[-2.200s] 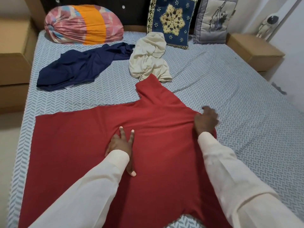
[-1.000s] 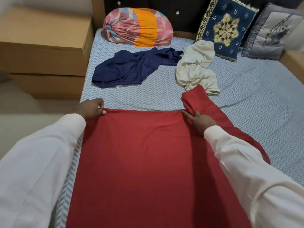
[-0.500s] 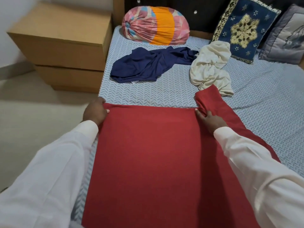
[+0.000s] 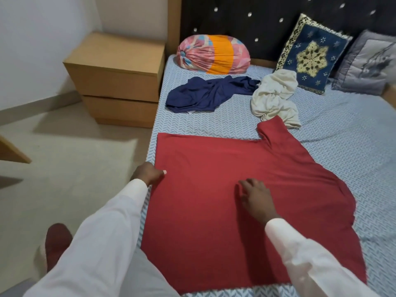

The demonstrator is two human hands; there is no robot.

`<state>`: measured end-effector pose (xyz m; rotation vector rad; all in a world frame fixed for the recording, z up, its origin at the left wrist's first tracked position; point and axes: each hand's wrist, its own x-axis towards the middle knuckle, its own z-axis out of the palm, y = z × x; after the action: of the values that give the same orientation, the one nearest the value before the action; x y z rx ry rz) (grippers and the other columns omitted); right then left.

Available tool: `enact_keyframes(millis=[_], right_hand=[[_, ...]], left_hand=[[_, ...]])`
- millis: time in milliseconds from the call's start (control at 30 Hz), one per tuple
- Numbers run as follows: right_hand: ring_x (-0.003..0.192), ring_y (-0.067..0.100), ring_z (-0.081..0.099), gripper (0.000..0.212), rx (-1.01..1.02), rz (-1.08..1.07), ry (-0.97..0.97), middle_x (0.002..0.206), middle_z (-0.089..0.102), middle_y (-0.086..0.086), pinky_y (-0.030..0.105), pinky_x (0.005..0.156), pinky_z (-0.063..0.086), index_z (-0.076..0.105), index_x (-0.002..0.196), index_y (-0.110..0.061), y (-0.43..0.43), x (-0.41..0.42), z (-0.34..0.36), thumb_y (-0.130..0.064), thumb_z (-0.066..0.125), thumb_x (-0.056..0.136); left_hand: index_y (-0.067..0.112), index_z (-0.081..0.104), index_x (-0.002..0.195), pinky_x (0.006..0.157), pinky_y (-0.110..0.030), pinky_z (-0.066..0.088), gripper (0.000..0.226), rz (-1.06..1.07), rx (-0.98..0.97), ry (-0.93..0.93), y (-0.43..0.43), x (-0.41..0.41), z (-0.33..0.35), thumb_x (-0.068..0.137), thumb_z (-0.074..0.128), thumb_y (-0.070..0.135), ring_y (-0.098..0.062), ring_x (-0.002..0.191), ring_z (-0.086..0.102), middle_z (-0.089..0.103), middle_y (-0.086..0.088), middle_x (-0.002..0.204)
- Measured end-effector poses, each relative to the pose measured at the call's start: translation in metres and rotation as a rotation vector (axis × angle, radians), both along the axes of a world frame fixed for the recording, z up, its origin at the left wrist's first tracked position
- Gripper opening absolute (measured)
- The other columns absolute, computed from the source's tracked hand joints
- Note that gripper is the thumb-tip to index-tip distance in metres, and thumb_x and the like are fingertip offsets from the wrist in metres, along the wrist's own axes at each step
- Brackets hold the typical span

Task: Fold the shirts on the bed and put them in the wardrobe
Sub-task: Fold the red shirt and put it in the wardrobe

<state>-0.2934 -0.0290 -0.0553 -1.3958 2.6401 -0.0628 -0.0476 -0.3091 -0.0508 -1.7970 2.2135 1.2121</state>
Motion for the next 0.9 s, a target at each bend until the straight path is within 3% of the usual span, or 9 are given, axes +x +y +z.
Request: enact_keyframes(millis=[167,300,433,500,567,633,733,900], right_hand=[[0.125,0.028,0.044,0.052,0.057,0.030,-0.031,0.136,0.050,0.001,0.039,0.095,0.038,0.051,0.135,-0.029,0.020,0.064,0.005,-0.021,0.055,0.084],[0.125,0.029,0.045,0.055,0.057,0.087,-0.050,0.135,0.050,0.001,0.041,0.094,0.040,0.050,0.136,-0.029,0.049,0.087,0.008,-0.027,0.055,0.080],[0.126,0.028,0.043,0.062,0.048,0.170,-0.081,0.136,0.049,0.001,0.041,0.094,0.038,0.048,0.137,-0.031,0.073,0.114,0.008,-0.041,0.052,0.076],[0.131,0.026,0.038,0.071,0.053,0.220,-0.128,0.140,0.045,0.000,0.042,0.099,0.034,0.045,0.140,-0.032,0.081,0.132,0.008,-0.050,0.052,0.072],[0.136,0.025,0.033,0.079,0.032,0.277,-0.147,0.145,0.041,0.001,0.046,0.107,0.028,0.042,0.143,-0.032,0.087,0.154,0.005,-0.059,0.051,0.069],[0.139,0.026,0.030,0.084,0.011,0.329,-0.133,0.150,0.038,0.002,0.053,0.113,0.020,0.038,0.146,-0.033,0.091,0.172,-0.002,-0.065,0.051,0.069],[0.142,0.029,0.026,0.083,-0.007,0.346,-0.113,0.153,0.034,0.004,0.058,0.114,0.013,0.035,0.147,-0.036,0.091,0.188,-0.007,-0.067,0.052,0.071],[0.142,0.028,0.026,0.073,-0.029,0.342,-0.127,0.150,0.037,0.003,0.055,0.116,0.015,0.040,0.144,-0.037,0.094,0.210,-0.008,-0.059,0.050,0.075]], left_hand=[[0.008,0.063,0.115,0.091,-0.038,0.050,0.045,0.127,-0.046,0.023,0.020,0.019,0.003,0.082,0.068,0.038,-0.036,0.107,0.062,0.065,-0.018,0.120],[0.009,0.063,0.113,0.088,-0.038,0.053,0.063,0.069,0.019,0.049,0.040,0.029,0.005,0.070,0.069,0.056,-0.033,0.099,0.065,0.068,-0.014,0.114],[0.010,0.066,0.106,0.073,-0.031,0.056,0.071,-0.031,0.112,-0.033,0.072,0.053,0.010,0.055,0.080,0.056,-0.029,0.090,0.069,0.070,-0.015,0.103],[0.003,0.067,0.103,0.061,-0.026,0.049,0.072,-0.044,0.181,-0.025,0.085,0.067,0.008,0.053,0.085,0.052,-0.029,0.085,0.070,0.071,-0.020,0.096],[-0.001,0.067,0.100,0.059,-0.034,0.053,0.070,-0.041,0.203,-0.014,0.100,0.081,0.007,0.054,0.086,0.048,-0.032,0.080,0.071,0.070,-0.022,0.090],[-0.003,0.064,0.106,0.074,-0.048,0.058,0.077,-0.034,0.171,-0.006,0.117,0.091,0.006,0.053,0.084,0.050,-0.036,0.093,0.069,0.068,-0.025,0.102],[0.010,0.069,0.103,0.082,-0.041,0.058,0.069,-0.038,0.074,-0.032,0.140,0.103,0.008,0.051,0.074,0.055,-0.032,0.092,0.069,0.069,-0.017,0.104],[0.010,0.057,0.125,0.096,-0.041,0.048,0.057,0.062,-0.023,0.011,0.159,0.116,0.010,0.084,0.061,0.050,-0.036,0.114,0.058,0.059,-0.016,0.129]])
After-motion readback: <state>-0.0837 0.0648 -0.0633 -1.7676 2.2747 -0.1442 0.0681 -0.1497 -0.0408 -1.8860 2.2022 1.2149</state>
